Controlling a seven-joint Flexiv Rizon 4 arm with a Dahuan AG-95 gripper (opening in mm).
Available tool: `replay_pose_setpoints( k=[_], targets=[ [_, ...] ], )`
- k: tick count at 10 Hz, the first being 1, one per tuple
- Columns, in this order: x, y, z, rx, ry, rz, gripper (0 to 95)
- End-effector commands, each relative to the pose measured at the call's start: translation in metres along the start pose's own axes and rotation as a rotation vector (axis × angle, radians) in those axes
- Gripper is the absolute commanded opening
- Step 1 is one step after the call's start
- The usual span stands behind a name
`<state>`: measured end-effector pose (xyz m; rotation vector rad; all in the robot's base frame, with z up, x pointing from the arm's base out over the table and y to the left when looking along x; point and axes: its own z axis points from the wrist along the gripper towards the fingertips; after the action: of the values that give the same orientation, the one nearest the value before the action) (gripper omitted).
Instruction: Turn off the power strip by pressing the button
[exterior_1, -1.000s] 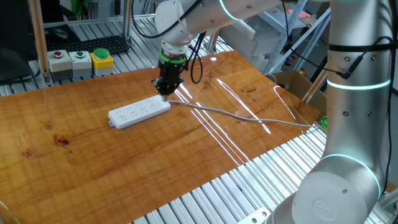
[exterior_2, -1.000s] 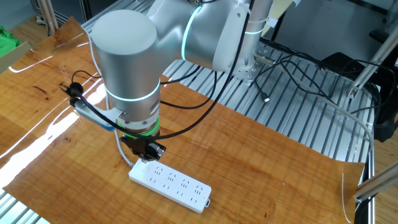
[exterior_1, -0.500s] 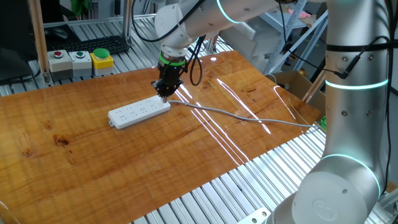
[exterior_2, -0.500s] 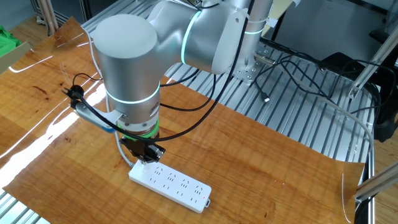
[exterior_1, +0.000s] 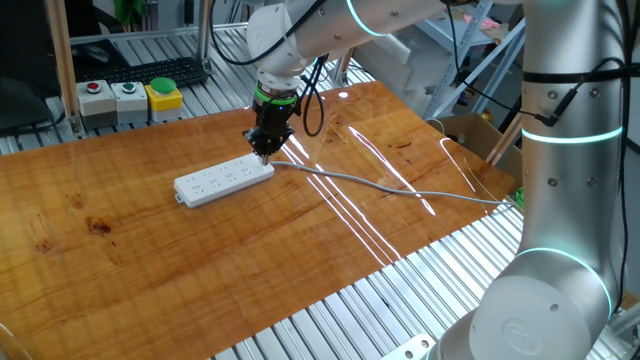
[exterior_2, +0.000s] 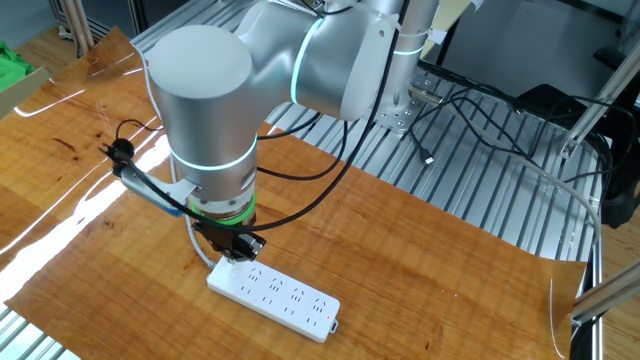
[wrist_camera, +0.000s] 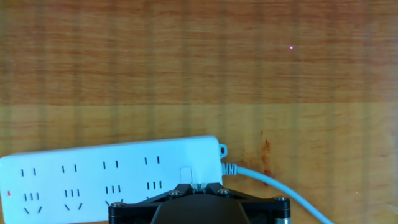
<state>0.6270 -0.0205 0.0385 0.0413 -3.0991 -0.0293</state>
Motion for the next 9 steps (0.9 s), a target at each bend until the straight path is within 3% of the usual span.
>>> replay_pose_setpoints(
  k=[1,3,6,8,9],
  targets=[
    [0.0010,0.0003,-0.0001,0.004,-0.012,-0.001,0.0],
    [0.0017,0.0007,0.0006,0.016,0.008,-0.012,0.0],
    [0.0018,0.0008,0.0000,0.019,0.002,-0.040,0.0],
    [0.0018,0.0008,0.0000,-0.013,-0.013,-0.003,0.0],
    [0.0018,0.0008,0.0000,-0.017,-0.006,0.009,0.0]
  ],
)
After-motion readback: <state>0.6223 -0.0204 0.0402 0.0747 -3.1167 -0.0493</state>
